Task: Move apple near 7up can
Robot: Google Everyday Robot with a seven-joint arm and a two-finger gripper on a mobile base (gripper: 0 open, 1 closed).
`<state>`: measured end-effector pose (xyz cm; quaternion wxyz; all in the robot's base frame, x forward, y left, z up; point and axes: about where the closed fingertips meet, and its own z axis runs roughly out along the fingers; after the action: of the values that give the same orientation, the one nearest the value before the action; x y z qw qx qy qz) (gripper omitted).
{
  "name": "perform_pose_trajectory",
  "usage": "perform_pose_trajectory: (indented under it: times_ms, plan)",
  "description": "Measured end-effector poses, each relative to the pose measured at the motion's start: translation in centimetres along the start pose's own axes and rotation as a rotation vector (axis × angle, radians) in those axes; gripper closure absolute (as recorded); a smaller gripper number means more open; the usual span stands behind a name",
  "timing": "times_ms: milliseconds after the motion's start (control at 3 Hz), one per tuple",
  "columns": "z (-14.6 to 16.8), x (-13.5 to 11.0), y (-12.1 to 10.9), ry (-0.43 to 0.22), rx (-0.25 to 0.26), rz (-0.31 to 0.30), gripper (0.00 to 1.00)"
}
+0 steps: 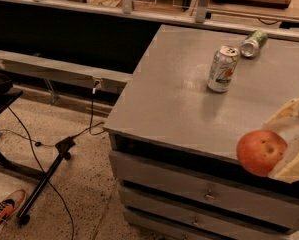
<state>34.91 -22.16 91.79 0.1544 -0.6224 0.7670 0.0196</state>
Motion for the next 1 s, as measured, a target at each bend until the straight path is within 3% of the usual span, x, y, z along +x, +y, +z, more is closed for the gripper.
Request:
perform_pose_trajectory:
  times_ms: [333,667,1000]
  plan:
    - [-3.4,0.7,-1.7,0.012,0.055,0.035,1.00]
    - [-5.0,-0.1,-6.7,0.025,0.101,0.076,1.00]
    - [-4.2,-2.1,-12.4,0.032,0.133,0.100,1.00]
